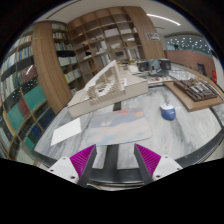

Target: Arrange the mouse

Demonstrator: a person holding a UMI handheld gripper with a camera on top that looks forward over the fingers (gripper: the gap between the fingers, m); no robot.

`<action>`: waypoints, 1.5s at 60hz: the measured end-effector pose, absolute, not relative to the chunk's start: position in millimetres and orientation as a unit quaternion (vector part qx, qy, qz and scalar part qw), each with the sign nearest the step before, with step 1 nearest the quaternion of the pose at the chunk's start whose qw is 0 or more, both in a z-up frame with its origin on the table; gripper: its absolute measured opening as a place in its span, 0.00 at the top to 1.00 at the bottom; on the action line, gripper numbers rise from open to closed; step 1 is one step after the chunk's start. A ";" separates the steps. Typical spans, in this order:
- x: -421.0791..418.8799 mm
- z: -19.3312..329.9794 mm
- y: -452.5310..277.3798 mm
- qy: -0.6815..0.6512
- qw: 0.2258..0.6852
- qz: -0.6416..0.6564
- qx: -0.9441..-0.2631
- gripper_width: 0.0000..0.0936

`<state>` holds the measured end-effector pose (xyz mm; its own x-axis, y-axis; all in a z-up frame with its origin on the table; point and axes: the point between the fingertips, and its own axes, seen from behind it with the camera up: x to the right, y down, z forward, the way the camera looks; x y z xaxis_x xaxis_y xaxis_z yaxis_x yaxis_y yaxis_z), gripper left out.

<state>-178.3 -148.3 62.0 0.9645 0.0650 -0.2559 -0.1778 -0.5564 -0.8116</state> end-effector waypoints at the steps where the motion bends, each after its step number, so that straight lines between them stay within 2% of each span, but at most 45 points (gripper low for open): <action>1: -172.9 61.0 -147.1 0.038 0.470 0.123 -0.873 0.18; 7: -135.1 54.5 -134.9 0.072 0.467 0.095 -0.876 0.18; 16: -16.8 38.9 -65.0 0.077 0.479 0.014 -0.874 0.18; 24: 49.7 16.9 -4.1 0.077 0.464 -0.036 -0.882 0.19; 29: 62.6 1.2 27.9 0.071 0.450 -0.032 -0.889 0.20; 34: 52.9 -16.4 48.9 0.046 0.429 -0.007 -0.902 0.30; 36: 61.1 -12.9 57.6 0.038 0.442 -0.024 -0.896 0.31; 37: 59.1 -14.1 60.5 0.029 0.443 -0.022 -0.896 0.38; 41: 58.1 -13.9 66.0 0.036 0.451 -0.015 -0.891 0.43; 48: 42.9 -7.9 59.3 0.033 0.442 -0.005 -0.897 0.56; 54: -12.0 26.9 42.0 -0.014 0.470 -0.008 -0.882 0.57; 59: -89.8 44.4 20.3 -0.046 0.490 0.009 -0.870 0.57; 64: -155.6 29.2 4.9 -0.070 0.481 0.038 -0.873 0.57; 68: -183.4 0.6 -1.6 -0.071 0.456 0.040 -0.886 0.57; 69: -186.3 -7.3 -3.1 -0.070 0.448 0.037 -0.890 0.57; 71: -189.3 -17.3 -4.0 -0.065 0.446 0.031 -0.892 0.42; 72: -187.9 -10.6 2.9 -0.060 0.467 0.024 -0.882 0.43; 73: -185.8 -11.2 5.4 -0.062 0.468 0.019 -0.881 0.54; 74: -187.8 -12.7 3.3 -0.062 0.467 0.011 -0.882 0.46; 78: -185.3 -13.1 0.7 -0.052 0.459 0.004 -0.887 0.36; 79: -184.6 -13.8 -1.6 -0.048 0.453 0.004 -0.890 0.25; 83: -176.3 -9.5 -10.2 -0.038 0.438 0.005 -0.898 0.10; 84: -174.4 -5.9 -13.3 -0.039 0.438 0.007 -0.898 0.12; 86: -171.8 2.0 -18.1 -0.040 0.441 0.011 -0.896 0.09; 90: -159.6 22.3 -30.2 -0.040 0.453 0.019 -0.890 0.10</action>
